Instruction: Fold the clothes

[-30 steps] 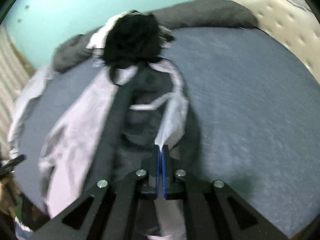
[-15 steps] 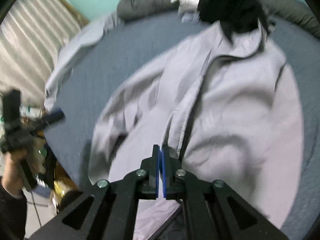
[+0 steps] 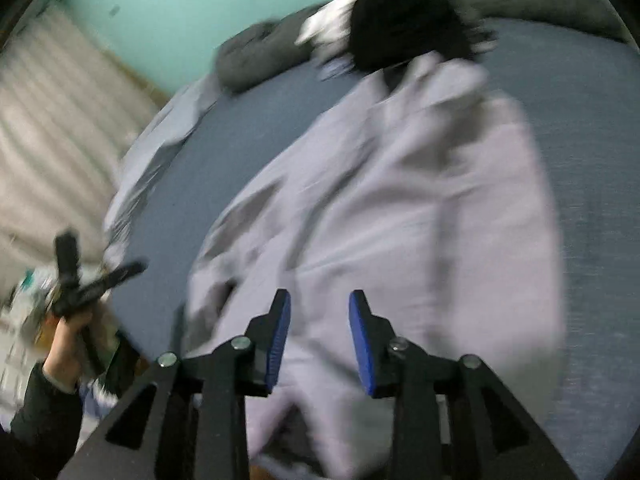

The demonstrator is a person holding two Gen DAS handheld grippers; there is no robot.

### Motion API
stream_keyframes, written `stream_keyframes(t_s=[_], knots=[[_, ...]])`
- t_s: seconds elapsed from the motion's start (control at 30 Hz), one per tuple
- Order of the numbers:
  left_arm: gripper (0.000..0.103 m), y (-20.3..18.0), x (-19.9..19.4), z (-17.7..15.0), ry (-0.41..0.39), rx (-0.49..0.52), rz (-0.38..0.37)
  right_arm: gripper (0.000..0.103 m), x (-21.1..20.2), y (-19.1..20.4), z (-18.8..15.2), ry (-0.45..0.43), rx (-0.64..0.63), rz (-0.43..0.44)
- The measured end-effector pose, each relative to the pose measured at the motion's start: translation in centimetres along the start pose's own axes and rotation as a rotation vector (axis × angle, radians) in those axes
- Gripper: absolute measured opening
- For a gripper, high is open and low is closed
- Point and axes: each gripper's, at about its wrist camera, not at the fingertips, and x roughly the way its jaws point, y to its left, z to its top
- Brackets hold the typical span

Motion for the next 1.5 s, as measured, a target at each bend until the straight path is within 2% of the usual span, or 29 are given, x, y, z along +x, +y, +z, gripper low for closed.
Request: stream_keyframes(t_s=[0.1, 0.17, 0.23, 0.4, 0.53, 0.7, 0.73, 0.8, 0.83, 0.9, 0.97, 1.1, 1.3, 1.5], knots=[[0.082, -0.6, 0.4, -0.1, 0.013, 0.007, -0.012, 0.042, -1.7, -5.9, -0.5, -0.017, 0.093, -0.126], [0.082, -1.0, 1.0, -0.3, 0.033, 0.007, -0.029, 0.043, -1.4, -9.6, -2.0, 0.019, 0.159, -0.217], [0.082, -1.3, 1.7, -0.5, 0.058, 0.005, -0.045, 0.044, -0.3, -12.1, -3.9, 0.072, 0.223, -0.271], [0.082, -1.6, 4.0, -1.5, 0.130, -0.014, -0.049, 0.048, 1.4, -15.4, -7.2, 0.133, 0.333, -0.246], [0.082, -1.7, 5.5, -2.4, 0.170, -0.014, -0.038, 0.050, 2.8, -15.8, -8.1, 0.152, 0.344, -0.201], [0.080, -1.6, 7.6, -3.6, 0.209, -0.005, -0.025, 0.049, 3.6, -15.1, -8.0, 0.138, 0.354, -0.193], [0.077, -1.6, 8.0, -3.8, 0.216, -0.007, -0.031, 0.046, 3.6, -15.0, -8.0, 0.132, 0.349, -0.183], [0.060, -1.7, 8.5, -4.2, 0.224, -0.006, -0.043, 0.026, 3.8, -14.6, -8.1, 0.133, 0.324, -0.160], [0.056, -1.8, 8.7, -4.3, 0.229, -0.003, -0.049, 0.023, 3.9, -14.4, -8.0, 0.132, 0.308, -0.156], [0.039, -1.9, 9.0, -4.5, 0.239, 0.004, -0.064, 0.010, 3.7, -14.1, -7.9, 0.125, 0.285, -0.152], [0.028, -2.1, 9.0, -4.6, 0.240, 0.015, -0.067, 0.003, 3.3, -14.0, -7.7, 0.111, 0.269, -0.155], [0.005, -2.0, 8.0, -4.4, 0.212, 0.048, -0.064, 0.002, 1.0, -13.8, -6.1, 0.045, 0.218, -0.201], [0.003, 0.6, 5.1, -2.3, 0.139, 0.023, -0.034, 0.002, -5.5, -15.5, -1.1, -0.095, 0.175, -0.352], [0.002, 4.0, 2.1, 1.7, 0.072, 0.017, 0.041, 0.002, -11.3, -18.5, 3.0, -0.181, 0.188, -0.487]])
